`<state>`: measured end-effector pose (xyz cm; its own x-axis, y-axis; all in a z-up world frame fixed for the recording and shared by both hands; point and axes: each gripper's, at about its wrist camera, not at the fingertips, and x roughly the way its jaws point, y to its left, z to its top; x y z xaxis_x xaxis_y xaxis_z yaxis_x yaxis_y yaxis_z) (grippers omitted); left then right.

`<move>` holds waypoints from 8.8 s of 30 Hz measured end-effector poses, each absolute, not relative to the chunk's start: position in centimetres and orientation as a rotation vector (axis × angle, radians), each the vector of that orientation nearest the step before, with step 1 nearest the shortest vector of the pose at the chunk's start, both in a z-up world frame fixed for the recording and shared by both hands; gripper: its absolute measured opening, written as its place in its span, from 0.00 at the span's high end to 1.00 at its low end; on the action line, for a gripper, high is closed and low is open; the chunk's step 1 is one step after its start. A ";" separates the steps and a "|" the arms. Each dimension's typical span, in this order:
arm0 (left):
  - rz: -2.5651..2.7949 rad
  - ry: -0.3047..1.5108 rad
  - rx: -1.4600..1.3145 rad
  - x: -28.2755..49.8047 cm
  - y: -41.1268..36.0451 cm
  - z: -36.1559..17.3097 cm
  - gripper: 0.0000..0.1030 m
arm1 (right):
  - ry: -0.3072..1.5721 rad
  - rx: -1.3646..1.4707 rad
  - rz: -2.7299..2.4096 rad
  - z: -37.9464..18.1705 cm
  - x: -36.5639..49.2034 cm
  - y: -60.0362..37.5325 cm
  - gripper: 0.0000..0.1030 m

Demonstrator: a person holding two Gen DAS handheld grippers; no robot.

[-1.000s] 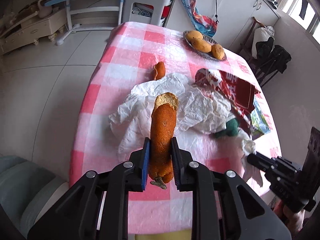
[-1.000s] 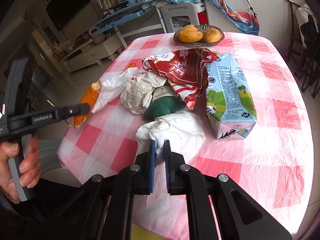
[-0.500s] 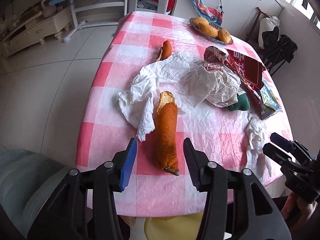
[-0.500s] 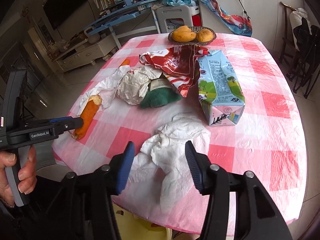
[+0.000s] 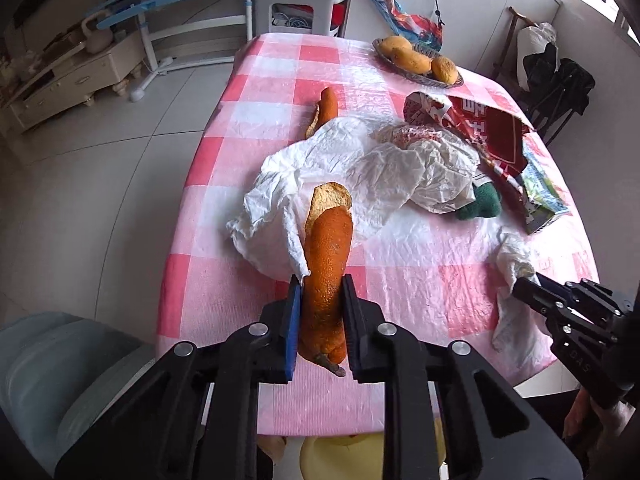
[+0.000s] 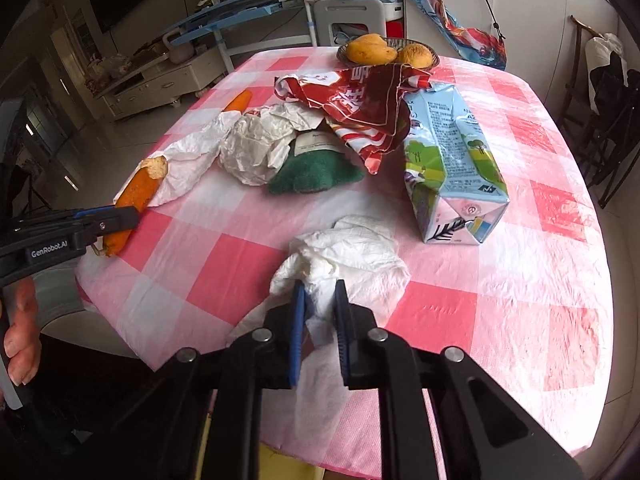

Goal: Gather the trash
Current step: 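Grasp the crumpled white tissue with the right tool while the left lifts the bread stick, then carry the tissue in the right tool and bread stick in the left toward the bucket, then open the right tool over the bucket while the left releases the bread stick into it, then move both tools back from the bucket to the table, then grasp the second white tissue with the right tool, then grasp the orange bread roll with the left tool while the right lifts the tissue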

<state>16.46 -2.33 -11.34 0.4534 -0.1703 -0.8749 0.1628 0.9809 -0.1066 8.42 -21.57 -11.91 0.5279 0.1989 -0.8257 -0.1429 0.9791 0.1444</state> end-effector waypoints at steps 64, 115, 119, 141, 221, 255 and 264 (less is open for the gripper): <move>-0.222 1.012 0.011 14.9 -3.7 -13.5 0.81 | 0.872 0.308 0.327 -9.6 4.3 -21.3 0.87; -0.354 0.792 -0.008 0.2 -1.9 -7.7 0.82 | 1.048 0.257 0.420 -13.5 -4.0 -15.4 0.56; -0.366 0.816 0.017 -0.4 -2.5 -8.3 0.82 | 0.951 0.305 0.371 -12.2 -4.0 -16.8 0.45; -0.320 0.847 0.175 -2.7 -5.0 -10.1 0.34 | 0.762 0.461 0.210 -10.0 -4.3 -21.3 0.34; 0.017 0.755 -0.367 0.7 5.7 -8.5 0.19 | 0.901 -0.064 0.377 -12.0 13.2 -7.9 0.80; -0.136 0.972 0.106 30.6 -7.2 -12.9 0.24 | 1.010 0.048 0.281 -11.7 10.0 -21.0 0.40; -0.162 0.999 0.108 31.7 -6.5 -14.4 0.68 | 0.996 -0.029 0.322 -12.1 10.0 -19.0 0.42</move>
<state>31.67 -6.49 -14.40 0.5307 -0.0856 -0.8432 0.1849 0.9826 0.0166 9.99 -19.04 -12.09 0.5007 0.2534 -0.8277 -0.2793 0.9523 0.1226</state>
